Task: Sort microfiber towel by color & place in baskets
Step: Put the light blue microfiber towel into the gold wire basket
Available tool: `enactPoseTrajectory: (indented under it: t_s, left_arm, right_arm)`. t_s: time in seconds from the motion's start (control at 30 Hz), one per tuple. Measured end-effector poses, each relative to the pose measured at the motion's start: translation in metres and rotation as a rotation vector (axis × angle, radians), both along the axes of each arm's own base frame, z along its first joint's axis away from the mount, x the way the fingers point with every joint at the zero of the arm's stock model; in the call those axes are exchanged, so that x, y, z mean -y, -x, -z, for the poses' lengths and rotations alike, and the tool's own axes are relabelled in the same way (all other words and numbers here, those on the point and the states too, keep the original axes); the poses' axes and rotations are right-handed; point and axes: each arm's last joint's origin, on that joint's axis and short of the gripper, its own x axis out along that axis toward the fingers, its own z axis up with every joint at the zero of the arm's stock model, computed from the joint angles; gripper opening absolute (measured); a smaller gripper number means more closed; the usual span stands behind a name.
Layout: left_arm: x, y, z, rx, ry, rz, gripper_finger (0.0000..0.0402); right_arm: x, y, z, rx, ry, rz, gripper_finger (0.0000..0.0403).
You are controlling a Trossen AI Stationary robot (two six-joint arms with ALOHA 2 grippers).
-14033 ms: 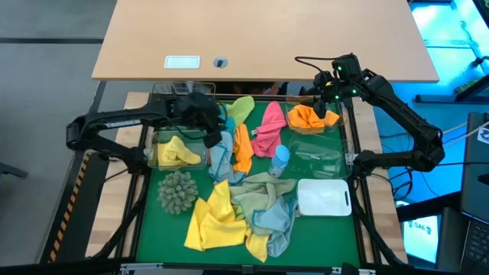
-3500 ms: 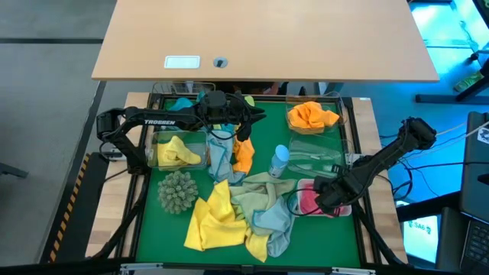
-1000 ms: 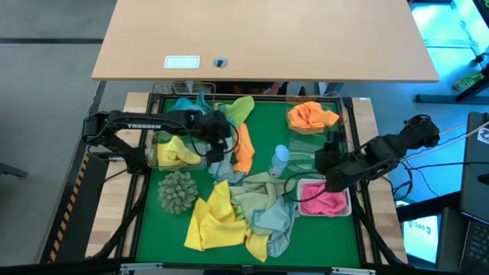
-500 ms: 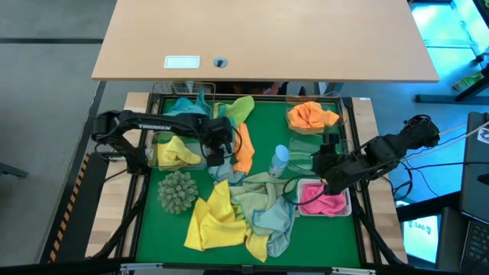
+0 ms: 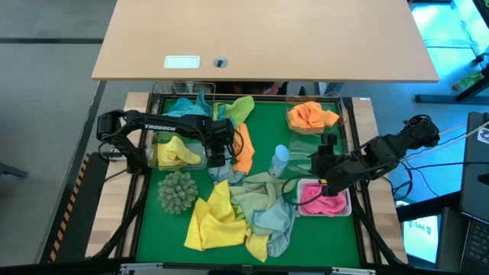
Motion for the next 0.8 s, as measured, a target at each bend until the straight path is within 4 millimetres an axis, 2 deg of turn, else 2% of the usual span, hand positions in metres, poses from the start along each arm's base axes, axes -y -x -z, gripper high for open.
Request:
enactPoseTrajectory:
  t_s: [0.1, 0.2, 0.33, 0.53, 0.8]
  left_arm:
    - [0.000, 0.001, -0.001, 0.004, -0.001, -0.001, 0.0010]
    - [0.001, 0.003, -0.007, 0.023, -0.005, 0.000, 0.0008]
    - [0.002, 0.007, -0.025, 0.062, -0.012, 0.000, 0.0004]
    - [0.002, 0.009, -0.073, 0.194, -0.043, 0.000, 0.0002]
    - [0.001, 0.015, -0.154, 0.373, -0.138, -0.029, 0.0001]
  right_arm:
    - [-0.002, -0.004, -0.001, 0.040, -0.023, 0.000, 0.0211]
    - [-0.003, -0.006, -0.003, 0.065, -0.039, -0.001, 0.0211]
    - [-0.005, -0.007, -0.003, 0.072, -0.077, -0.016, 0.0211]
    - [-0.010, -0.013, -0.002, 0.078, -0.121, -0.035, 0.0211]
    - [-0.015, -0.022, 0.004, 0.055, -0.122, -0.041, 0.0211]
